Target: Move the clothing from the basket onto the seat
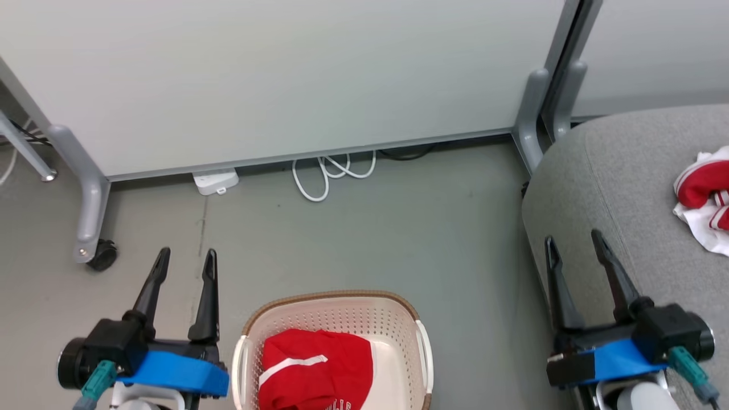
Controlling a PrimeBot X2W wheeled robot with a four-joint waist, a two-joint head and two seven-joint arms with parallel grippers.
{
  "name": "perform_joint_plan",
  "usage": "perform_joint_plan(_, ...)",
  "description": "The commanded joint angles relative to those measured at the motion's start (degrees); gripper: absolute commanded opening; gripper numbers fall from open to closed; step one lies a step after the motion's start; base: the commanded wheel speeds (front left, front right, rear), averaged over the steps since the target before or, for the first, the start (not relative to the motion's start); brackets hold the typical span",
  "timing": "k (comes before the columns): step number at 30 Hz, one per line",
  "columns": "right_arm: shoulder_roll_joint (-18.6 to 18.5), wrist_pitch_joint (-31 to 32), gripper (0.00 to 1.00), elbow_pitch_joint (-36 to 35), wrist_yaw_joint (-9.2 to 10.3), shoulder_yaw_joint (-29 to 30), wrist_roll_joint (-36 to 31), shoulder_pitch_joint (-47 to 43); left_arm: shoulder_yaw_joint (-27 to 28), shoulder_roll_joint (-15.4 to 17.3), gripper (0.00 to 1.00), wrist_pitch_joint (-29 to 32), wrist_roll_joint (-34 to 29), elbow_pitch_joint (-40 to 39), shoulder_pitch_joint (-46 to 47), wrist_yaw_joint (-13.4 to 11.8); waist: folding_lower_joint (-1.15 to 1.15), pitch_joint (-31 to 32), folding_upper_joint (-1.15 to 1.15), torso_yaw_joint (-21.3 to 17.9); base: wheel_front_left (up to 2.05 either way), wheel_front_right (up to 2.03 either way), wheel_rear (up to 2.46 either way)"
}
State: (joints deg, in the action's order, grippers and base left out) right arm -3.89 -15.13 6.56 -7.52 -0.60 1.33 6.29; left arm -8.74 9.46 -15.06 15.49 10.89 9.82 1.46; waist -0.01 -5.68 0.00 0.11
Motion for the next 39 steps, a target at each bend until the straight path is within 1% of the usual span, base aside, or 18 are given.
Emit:
perform_joint_plan(1,0.3,0.0,1.00,0.0,0.06,0.2,0.3,-1.2,0.6,-0.3,1.00,-0.2,-0.5,-0.1,-0.8,0.4,0.01,0.9,0.00,0.8,0.00,0.00,0.00)
perform_joint_plan(8,0.8,0.0,1.00,0.7,0.06,1.4,0.9,-5.1,4.4,-3.2,1.00,-0.2,-3.4,1.0,-3.3,3.1,0.01,1.5,0.00,1.4,0.00,0.00,0.00)
perform_joint_plan(14,1.0,0.0,1.00,0.9,0.06,1.7,1.0,-6.2,6.3,-4.4,1.00,-0.2,-5.1,1.8,-4.1,4.5,0.01,2.1,0.00,1.4,0.00,0.00,0.00)
perform_joint_plan(18,1.1,0.0,1.00,1.1,0.06,1.2,1.1,-5.1,6.4,-4.8,1.00,-0.2,-6.1,2.4,-2.6,5.2,0.01,1.6,0.00,1.0,0.00,0.00,0.00)
perform_joint_plan(21,1.1,0.0,1.00,0.7,0.06,1.2,1.0,-3.4,4.6,-4.7,1.00,-0.2,-6.9,3.8,0.2,5.7,0.01,0.1,0.00,0.8,0.00,0.00,0.00)
perform_joint_plan(23,1.1,0.0,1.00,0.3,0.06,1.1,0.7,-2.2,2.6,-4.1,1.00,-0.2,-7.4,5.3,2.9,5.9,0.01,-1.4,0.00,0.5,0.00,0.00,0.00)
perform_joint_plan(25,1.1,0.0,1.00,0.0,0.06,0.8,0.3,-0.6,-0.8,-3.1,1.00,-0.2,-7.5,8.1,5.9,6.0,0.01,-3.3,0.00,-0.1,0.00,0.00,0.00)
perform_joint_plan(26,1.1,0.0,1.00,-0.3,0.06,0.8,0.2,0.4,-2.9,-2.7,1.00,-0.2,-6.9,9.2,7.8,6.1,0.01,-4.4,0.00,-0.4,0.00,0.00,0.00)
perform_joint_plan(32,0.9,0.0,1.00,-1.2,0.06,0.2,-1.3,6.9,-15.9,2.6,1.00,-0.2,-3.7,19.0,18.4,6.0,0.01,-11.9,0.00,-2.6,0.00,0.00,0.00)
perform_joint_plan(39,0.8,0.0,1.00,-2.7,0.06,-0.9,-2.4,15.7,-31.7,7.1,1.00,-0.2,-1.1,31.0,28.8,6.0,0.01,-21.4,0.00,-5.6,0.00,0.00,0.00)
